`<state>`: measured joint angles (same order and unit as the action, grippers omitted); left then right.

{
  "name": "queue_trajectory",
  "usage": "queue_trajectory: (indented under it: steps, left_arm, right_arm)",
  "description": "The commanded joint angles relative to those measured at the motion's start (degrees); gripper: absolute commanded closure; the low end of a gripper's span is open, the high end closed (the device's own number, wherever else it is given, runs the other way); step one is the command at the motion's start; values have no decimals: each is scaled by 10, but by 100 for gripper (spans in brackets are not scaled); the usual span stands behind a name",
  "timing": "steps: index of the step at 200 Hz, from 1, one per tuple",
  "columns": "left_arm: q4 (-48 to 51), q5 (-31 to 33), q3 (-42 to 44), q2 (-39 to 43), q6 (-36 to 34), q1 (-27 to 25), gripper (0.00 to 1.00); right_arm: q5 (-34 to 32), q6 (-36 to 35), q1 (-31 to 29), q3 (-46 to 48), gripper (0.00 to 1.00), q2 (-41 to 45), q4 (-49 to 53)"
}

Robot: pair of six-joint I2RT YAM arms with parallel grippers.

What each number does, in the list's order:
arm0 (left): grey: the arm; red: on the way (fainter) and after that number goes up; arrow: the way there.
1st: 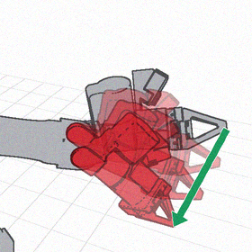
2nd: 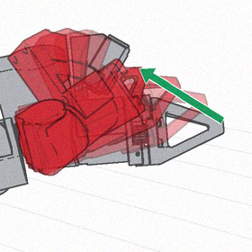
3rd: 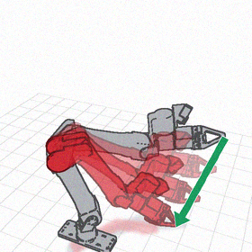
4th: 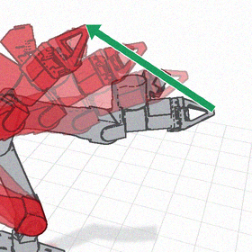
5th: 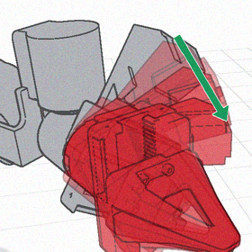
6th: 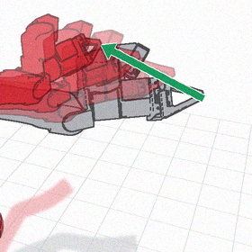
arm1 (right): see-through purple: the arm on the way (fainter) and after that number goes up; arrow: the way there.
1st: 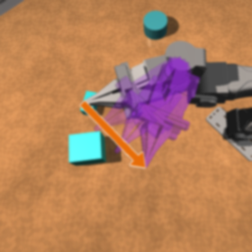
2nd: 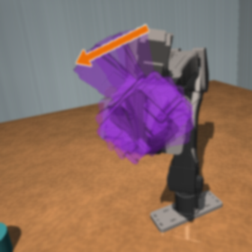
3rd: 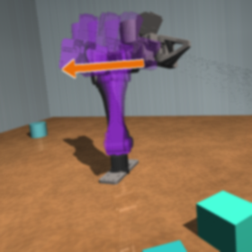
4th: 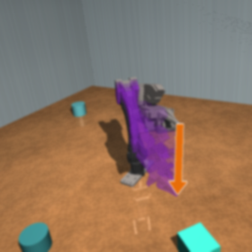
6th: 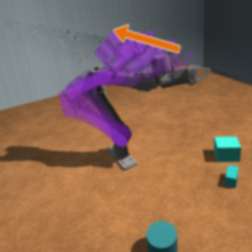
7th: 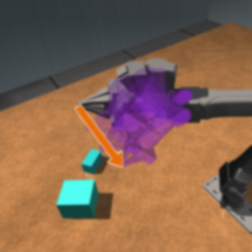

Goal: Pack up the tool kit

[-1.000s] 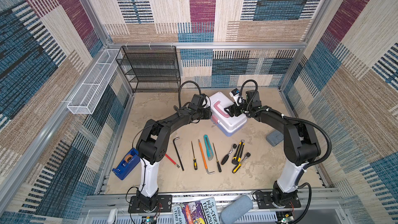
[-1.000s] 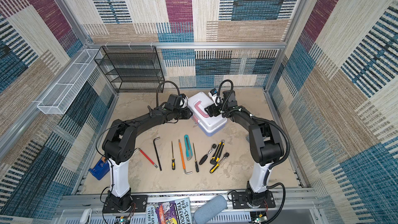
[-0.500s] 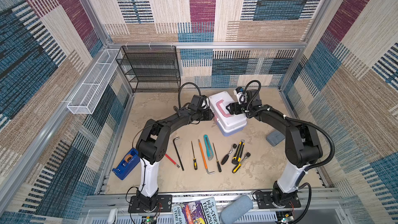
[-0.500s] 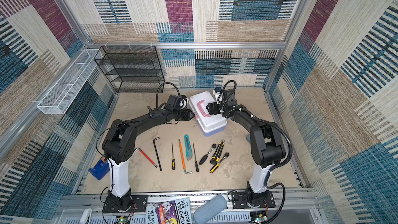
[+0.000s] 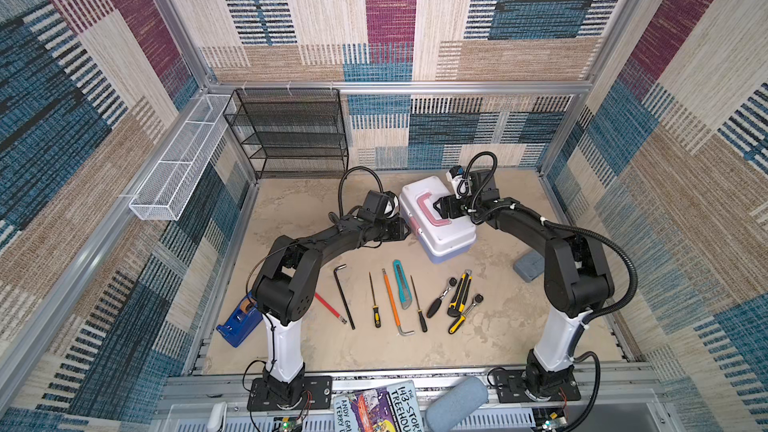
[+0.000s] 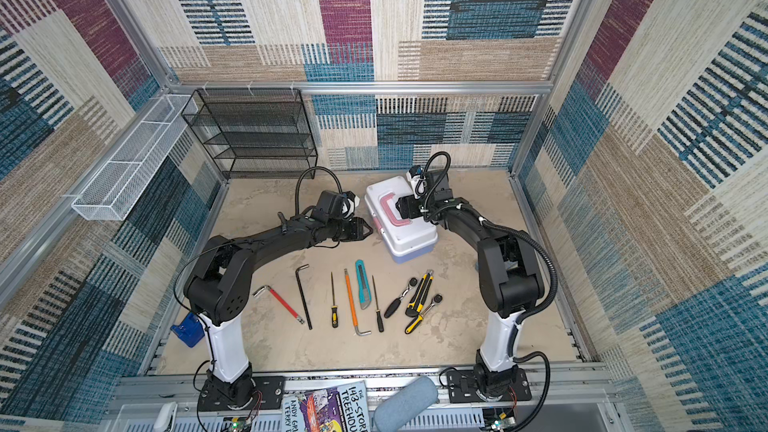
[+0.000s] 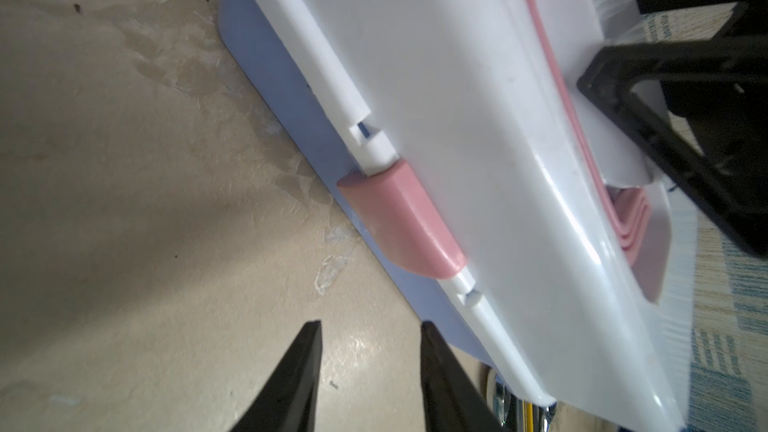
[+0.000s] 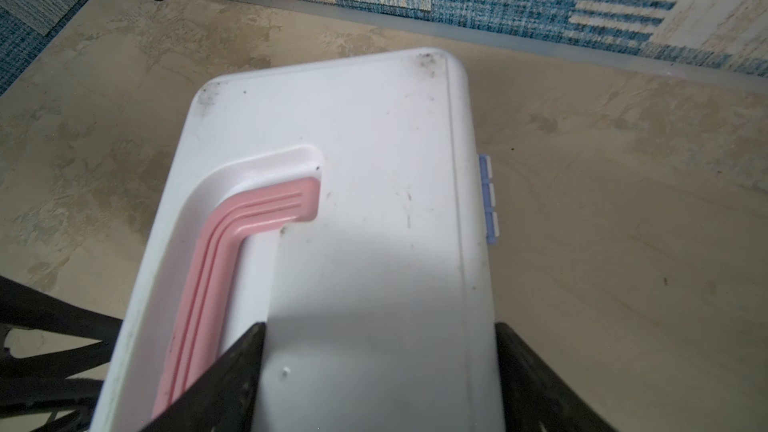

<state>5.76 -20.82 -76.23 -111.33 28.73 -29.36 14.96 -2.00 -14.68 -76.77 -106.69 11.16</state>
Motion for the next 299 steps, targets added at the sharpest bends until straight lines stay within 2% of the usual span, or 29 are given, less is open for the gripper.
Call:
queue_trajectory:
  steps: [1,53,86,148,183,237,252,299]
  left_arm:
    - [-43,-33,4,-3,31,5,54]
    - [-59,-45,13,-1,55,12,53]
    - [-57,-44,16,1,56,14,53]
    - [-57,-49,19,10,62,15,53]
    - [-115,-89,30,20,107,18,53]
    - [-210,-119,36,4,192,18,51]
    - [-236,-144,36,-4,216,18,48]
    - [-251,-145,48,-5,248,15,43]
  right_arm:
    - [10,-24,-2,5,21,-7,27]
    - [32,-49,-2,-1,22,-17,44]
    - [45,-29,-1,-4,29,-22,37]
    - [105,25,13,-3,33,-29,16]
    - [185,90,46,31,35,-22,-40]
    - [219,134,64,66,36,-16,-83]
    - [228,153,71,85,36,-14,-105]
    - [225,188,80,125,36,-9,-150]
